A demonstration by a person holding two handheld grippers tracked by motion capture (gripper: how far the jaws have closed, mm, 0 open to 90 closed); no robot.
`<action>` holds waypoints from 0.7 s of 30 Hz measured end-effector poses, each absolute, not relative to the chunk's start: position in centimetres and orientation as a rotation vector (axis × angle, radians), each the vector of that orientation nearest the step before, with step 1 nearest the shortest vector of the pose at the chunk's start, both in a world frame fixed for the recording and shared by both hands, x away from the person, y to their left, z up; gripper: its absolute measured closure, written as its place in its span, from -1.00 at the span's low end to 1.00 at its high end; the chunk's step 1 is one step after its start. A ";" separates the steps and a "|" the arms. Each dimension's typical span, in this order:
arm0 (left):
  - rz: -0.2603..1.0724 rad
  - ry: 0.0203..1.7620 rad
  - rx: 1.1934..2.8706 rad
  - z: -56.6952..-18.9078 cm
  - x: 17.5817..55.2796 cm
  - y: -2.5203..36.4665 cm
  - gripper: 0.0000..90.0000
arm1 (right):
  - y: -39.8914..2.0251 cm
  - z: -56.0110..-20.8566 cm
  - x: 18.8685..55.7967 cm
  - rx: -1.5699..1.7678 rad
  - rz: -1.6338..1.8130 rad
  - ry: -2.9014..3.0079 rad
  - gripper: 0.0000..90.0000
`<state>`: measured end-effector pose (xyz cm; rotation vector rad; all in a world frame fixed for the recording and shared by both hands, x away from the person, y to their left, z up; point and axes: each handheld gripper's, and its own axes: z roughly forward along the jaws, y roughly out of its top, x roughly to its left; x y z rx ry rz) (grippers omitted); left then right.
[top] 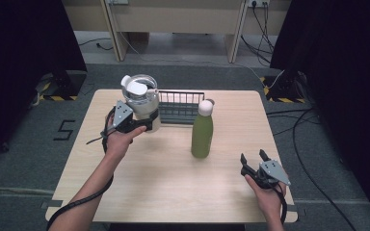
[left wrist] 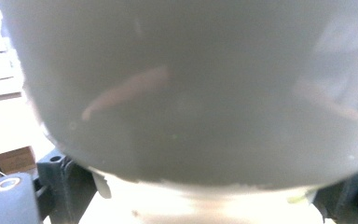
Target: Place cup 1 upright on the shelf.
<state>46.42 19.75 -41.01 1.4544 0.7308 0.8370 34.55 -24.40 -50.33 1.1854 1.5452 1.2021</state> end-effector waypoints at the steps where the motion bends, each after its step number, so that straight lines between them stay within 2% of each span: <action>1: 0.839 0.732 1.454 -41.0 46.5 19.8 -0.78 | -24.4 -50.3 34.6 1.186 1.202 1.545 -0.38; 21: 0.847 0.738 1.444 -40.1 47.8 19.3 -0.78 | -24.5 -50.4 34.6 1.192 1.202 1.537 -0.39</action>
